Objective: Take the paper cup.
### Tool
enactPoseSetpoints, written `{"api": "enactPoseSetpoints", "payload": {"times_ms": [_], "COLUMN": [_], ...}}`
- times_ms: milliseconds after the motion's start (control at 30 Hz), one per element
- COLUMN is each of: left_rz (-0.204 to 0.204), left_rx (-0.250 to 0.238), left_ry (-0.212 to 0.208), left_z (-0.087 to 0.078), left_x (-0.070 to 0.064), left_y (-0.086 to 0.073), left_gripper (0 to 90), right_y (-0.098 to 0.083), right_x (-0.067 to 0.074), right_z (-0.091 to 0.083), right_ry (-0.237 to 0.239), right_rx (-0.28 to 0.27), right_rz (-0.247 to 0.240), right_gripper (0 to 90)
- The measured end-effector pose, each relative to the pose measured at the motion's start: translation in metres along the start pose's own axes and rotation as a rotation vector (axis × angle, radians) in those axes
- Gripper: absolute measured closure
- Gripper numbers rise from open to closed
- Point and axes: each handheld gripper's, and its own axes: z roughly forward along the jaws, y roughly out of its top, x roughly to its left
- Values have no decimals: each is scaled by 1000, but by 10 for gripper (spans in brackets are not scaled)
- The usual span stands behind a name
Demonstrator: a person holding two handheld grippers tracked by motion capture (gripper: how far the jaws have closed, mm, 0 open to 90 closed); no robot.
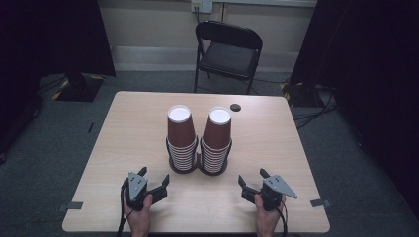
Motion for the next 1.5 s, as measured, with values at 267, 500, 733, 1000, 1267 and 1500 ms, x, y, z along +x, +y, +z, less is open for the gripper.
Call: {"api": "enactPoseSetpoints", "payload": {"times_ms": [267, 500, 733, 1000, 1267, 1500], "left_rz": [25, 9, 7, 48, 22, 52], "left_rx": [19, -20, -11, 1, -32, -13], "left_ry": [10, -36, -4, -12, -33, -41], "left_z": [2, -2, -1, 0, -4, -2], "left_x": [-3, 0, -2, -5, -2, -5], "left_y": [1, -1, -1, 0, -2, -1], "left_gripper": [158, 155, 154, 161, 158, 157], "right_y": [1, 14, 35, 63, 90, 115], "right_x": [-1, 5, 10, 16, 23, 32], "right_z": [3, 3, 9, 8, 12, 19], "right_ry": [29, 68, 111, 154, 205, 228], "right_rx": [24, 11, 21, -35, -83, -113], "right_rz": [7, -12, -54, -65, -65, -92], "right_gripper": [147, 175, 219, 214, 175, 134]}}
